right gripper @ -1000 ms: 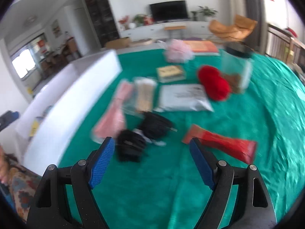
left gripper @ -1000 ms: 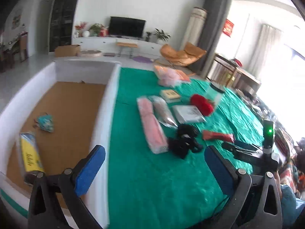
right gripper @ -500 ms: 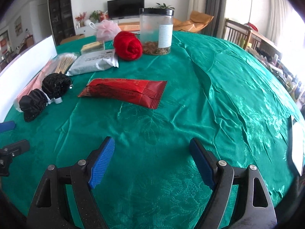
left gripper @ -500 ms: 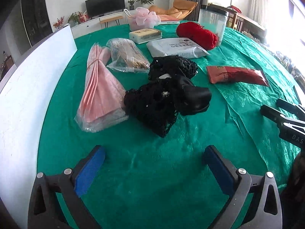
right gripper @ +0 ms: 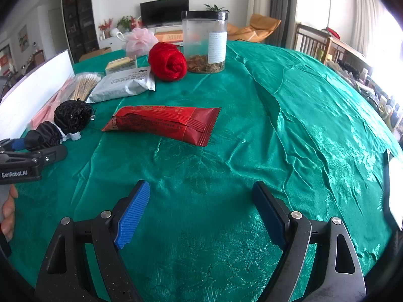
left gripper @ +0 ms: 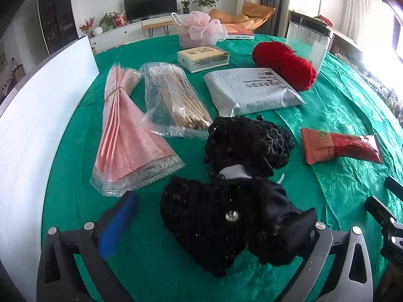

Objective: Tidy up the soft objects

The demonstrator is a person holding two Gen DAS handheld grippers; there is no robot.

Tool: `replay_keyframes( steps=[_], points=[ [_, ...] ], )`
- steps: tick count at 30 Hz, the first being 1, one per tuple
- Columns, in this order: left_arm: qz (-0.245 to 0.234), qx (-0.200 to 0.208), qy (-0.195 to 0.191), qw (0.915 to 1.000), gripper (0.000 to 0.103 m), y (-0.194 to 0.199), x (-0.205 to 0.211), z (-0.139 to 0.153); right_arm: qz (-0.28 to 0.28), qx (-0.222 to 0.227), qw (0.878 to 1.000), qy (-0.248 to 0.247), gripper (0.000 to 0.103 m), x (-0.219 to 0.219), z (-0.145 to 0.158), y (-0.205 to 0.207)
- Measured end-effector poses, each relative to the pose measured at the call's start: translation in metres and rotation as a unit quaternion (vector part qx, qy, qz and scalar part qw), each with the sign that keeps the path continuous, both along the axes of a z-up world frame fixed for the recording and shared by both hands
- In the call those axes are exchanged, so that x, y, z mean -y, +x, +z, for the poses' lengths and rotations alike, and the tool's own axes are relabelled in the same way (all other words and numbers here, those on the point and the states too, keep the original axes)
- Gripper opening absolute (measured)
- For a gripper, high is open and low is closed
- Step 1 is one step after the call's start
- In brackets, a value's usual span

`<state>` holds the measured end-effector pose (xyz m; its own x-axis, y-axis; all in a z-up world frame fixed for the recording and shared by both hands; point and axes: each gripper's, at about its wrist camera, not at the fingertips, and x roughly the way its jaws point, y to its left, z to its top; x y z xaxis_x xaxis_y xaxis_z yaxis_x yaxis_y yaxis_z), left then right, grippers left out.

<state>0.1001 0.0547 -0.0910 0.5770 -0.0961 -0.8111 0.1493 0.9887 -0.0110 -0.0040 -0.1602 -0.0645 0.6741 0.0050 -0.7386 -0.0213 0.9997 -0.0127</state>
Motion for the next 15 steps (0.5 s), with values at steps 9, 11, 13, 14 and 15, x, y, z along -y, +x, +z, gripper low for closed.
replay_keyframes(
  steps=[9,11,13,14,15],
  points=[
    [0.001,0.0,0.001,1.0,0.103,0.0066,0.0016,-0.0001,0.0,0.0,1.0,0.001,0.085,-0.0002,0.0,0.0],
    [0.0,0.0,0.001,1.0,0.103,0.006,0.0012,0.0001,0.0,0.0,1.0,0.001,0.085,-0.0002,0.0001,-0.0001],
    [0.0,0.0,0.001,1.0,0.103,0.0059,0.0012,0.0001,0.0,0.0,1.0,0.001,0.085,-0.0003,0.0001,0.0],
    [0.0,0.0,0.001,1.0,0.103,0.0063,0.0014,0.0,0.0,0.0,1.0,0.001,0.085,-0.0004,0.0002,0.0002],
    [0.0,0.0,0.001,1.0,0.103,0.006,0.0012,0.0,0.0,0.0,1.0,0.001,0.085,-0.0002,0.0,-0.0002]
  ],
)
